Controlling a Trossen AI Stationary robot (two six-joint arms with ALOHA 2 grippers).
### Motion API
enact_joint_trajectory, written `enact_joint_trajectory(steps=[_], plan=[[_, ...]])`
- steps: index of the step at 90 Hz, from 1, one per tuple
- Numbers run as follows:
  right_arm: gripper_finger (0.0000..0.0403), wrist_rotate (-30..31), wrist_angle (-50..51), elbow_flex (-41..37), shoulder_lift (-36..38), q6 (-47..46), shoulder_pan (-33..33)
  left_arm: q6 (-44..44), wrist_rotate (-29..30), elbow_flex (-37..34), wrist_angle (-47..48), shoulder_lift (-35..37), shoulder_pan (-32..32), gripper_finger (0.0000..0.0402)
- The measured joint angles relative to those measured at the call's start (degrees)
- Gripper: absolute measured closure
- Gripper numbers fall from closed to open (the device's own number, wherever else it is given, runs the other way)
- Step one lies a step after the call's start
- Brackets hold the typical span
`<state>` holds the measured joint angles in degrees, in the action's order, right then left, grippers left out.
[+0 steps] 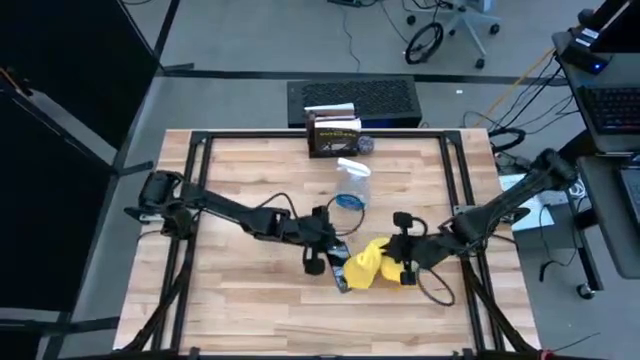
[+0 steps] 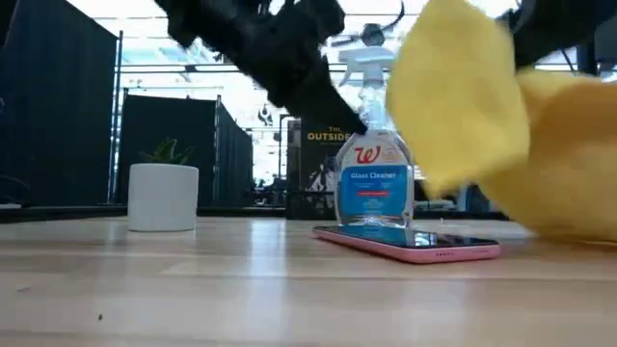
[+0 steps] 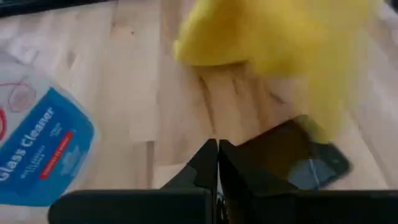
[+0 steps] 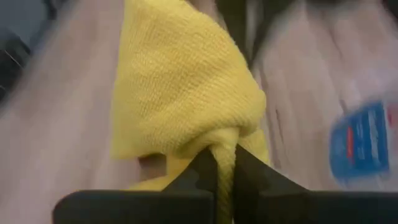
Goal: Apply microfiber cloth
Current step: Wipe the front of the cellphone with a microfiber cloth
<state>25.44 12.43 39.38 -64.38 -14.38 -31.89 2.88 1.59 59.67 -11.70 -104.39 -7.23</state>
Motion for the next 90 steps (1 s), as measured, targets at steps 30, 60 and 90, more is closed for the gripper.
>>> enact_joint_trajectory(steps=[30, 60, 90], plan=[[0.0401, -5.1, -31.1, -13.0, -5.5, 2.8, 2.1, -2.4, -8.5, -5.6, -14.8, -5.7, 3.8, 0.0402], [0.0401, -12.1, -38.8, -13.9, -12.8, 1.6, 5.0, -2.5, -10.7, -4.8, -18.2, -12.6, 4.7, 0.0402], [0.0401, -9.1, -46.7, -11.8, -24.4, 1.4, 11.9, -2.6, -10.1, -4.7, -18.0, -13.3, 6.0, 0.0402]])
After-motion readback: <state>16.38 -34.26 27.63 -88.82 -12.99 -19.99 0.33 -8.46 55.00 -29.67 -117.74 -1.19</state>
